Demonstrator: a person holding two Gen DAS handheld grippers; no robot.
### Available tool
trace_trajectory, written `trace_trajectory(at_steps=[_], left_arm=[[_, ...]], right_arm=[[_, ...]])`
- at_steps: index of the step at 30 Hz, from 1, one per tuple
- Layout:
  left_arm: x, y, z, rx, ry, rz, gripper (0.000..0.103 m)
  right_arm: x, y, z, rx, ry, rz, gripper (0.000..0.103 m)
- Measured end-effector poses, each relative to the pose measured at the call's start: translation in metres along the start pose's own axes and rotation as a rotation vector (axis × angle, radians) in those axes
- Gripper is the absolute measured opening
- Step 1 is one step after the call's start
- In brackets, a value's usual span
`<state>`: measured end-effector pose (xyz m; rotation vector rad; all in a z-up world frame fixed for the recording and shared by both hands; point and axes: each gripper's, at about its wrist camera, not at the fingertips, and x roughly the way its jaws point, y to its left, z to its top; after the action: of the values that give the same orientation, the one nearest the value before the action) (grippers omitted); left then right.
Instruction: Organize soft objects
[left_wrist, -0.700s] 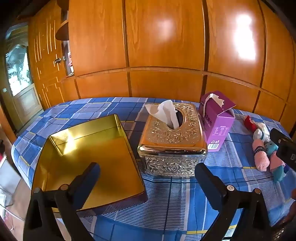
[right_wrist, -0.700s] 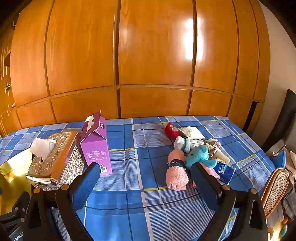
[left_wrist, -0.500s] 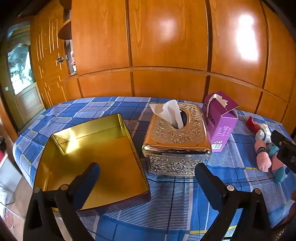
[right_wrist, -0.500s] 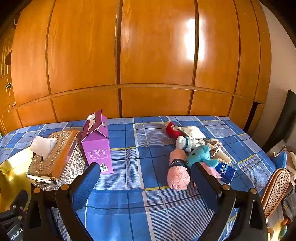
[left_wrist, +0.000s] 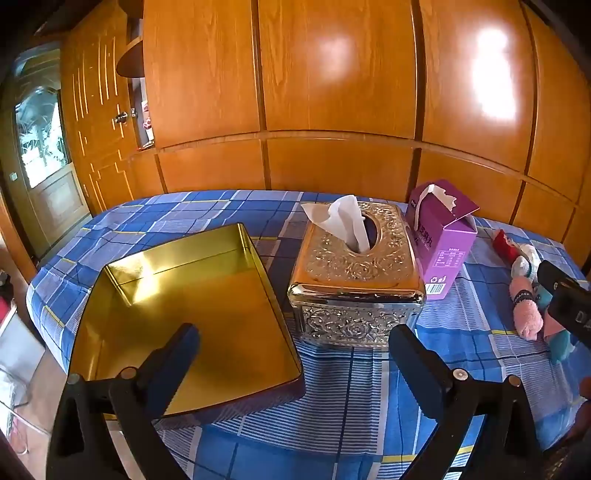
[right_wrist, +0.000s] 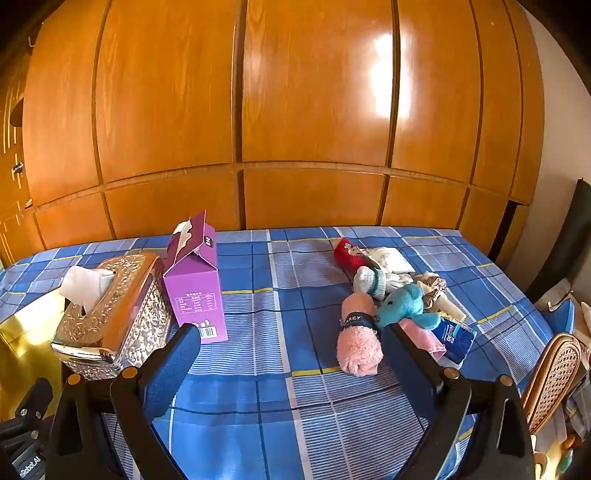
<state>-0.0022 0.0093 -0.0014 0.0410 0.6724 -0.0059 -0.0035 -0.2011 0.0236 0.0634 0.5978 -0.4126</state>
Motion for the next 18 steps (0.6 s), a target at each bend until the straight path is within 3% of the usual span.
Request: trace_trajectory(at_steps=[18], left_arm=[[-0.0043, 0.0046, 0.0001, -0.010, -0.009, 0.008, 0.103]], right_arm=[[-0.0016, 0.0011, 0.0005, -0.004, -0.003, 0.014, 0.100]])
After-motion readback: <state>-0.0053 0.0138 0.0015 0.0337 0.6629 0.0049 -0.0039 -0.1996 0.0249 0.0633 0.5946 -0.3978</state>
